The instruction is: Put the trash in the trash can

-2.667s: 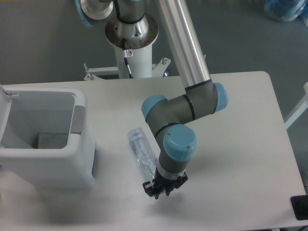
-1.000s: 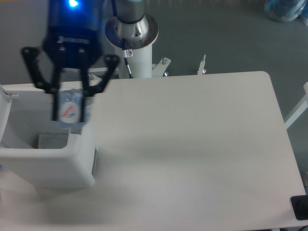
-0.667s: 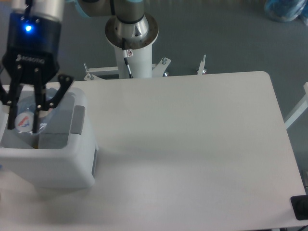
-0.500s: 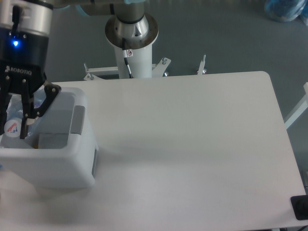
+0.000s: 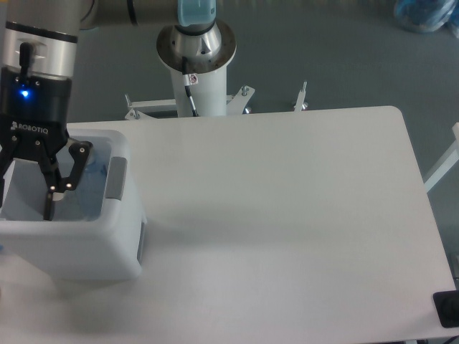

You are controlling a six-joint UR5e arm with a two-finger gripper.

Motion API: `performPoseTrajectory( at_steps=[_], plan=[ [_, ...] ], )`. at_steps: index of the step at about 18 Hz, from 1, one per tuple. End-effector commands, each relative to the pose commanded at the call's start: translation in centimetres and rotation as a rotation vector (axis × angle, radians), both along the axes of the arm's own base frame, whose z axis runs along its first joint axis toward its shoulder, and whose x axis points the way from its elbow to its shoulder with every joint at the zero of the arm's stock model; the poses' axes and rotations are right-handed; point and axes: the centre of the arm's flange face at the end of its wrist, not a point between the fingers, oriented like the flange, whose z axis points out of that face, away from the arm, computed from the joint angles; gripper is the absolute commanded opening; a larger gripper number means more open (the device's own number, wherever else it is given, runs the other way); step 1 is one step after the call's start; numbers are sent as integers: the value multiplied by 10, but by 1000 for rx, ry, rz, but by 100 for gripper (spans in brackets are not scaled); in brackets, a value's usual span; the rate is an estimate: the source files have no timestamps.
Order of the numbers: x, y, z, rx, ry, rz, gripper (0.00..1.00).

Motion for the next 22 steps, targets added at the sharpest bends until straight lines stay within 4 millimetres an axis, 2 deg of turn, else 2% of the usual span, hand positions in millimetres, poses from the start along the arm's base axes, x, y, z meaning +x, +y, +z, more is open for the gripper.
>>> performPoseTrajectory(
  at_steps=[2,4,6,8,9,12,14,18,22],
  plan=[
    [-44,-16,-1,-15,52,27,100],
    [-79,-29,-9,-48,106,28,100],
    [-105,-43,-20,-94,152,46,100],
    [-116,-54,-34,-161,225,38,100],
    [-128,-64,-42,-212,276,32,100],
    [-137,-86,-59,-354,436,-69,100],
    [-145,-104,-59,-410,501,-99,100],
    [-146,-138,-62,-459,541,-139,100],
    [-145,-156,-57,-455,538,-124,100]
  ],
)
